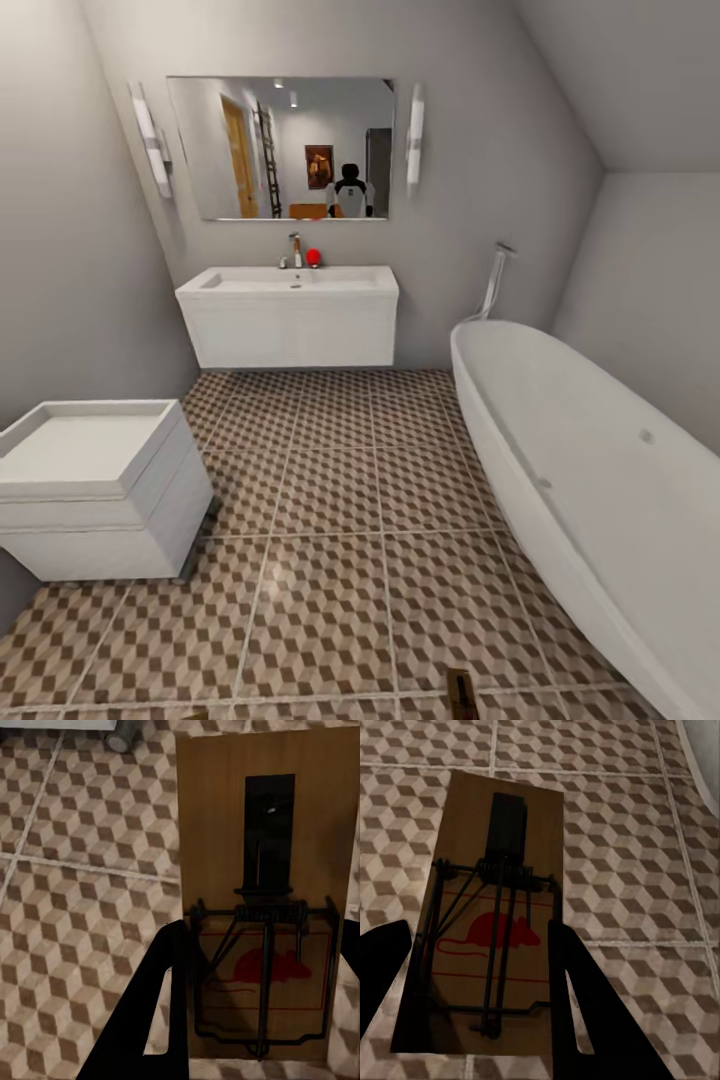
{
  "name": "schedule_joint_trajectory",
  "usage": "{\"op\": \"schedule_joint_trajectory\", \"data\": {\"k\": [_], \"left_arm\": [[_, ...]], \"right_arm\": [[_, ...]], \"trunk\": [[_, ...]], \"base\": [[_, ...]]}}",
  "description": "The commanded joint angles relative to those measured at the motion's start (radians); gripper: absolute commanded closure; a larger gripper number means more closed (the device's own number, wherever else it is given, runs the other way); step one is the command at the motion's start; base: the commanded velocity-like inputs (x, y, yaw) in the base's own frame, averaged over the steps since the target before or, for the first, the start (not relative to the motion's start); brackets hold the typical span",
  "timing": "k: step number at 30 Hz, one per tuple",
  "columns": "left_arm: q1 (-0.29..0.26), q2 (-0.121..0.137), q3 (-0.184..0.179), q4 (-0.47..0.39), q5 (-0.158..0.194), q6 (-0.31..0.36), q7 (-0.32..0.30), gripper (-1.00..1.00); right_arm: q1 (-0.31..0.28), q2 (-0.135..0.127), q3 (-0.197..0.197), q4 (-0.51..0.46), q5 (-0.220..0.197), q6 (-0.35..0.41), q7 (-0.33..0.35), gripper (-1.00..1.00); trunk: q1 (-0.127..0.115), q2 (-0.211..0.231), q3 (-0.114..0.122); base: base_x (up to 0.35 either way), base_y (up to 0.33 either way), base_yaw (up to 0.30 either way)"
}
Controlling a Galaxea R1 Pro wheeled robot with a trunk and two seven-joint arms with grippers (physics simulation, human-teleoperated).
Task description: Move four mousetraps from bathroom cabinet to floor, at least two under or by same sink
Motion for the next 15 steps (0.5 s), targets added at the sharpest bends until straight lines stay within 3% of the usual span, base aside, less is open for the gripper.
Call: {"op": "schedule_joint_trajectory", "data": {"k": [1,15], "left_arm": [[-0.001,-0.001,-0.006,0.004,-0.007,-0.002,0.013,1.00],[-0.001,-0.001,-0.006,0.003,-0.007,-0.002,0.013,1.00]], "right_arm": [[-0.001,-0.001,0.006,0.001,0.003,-0.001,-0.009,1.00],[0.000,-0.001,0.006,0.001,0.003,0.000,-0.009,1.00]], "trunk": [[0.001,0.000,-0.001],[0.001,0.000,-0.001]], "base": [[0.341,-0.068,0.106],[0.341,-0.012,0.018]]}}
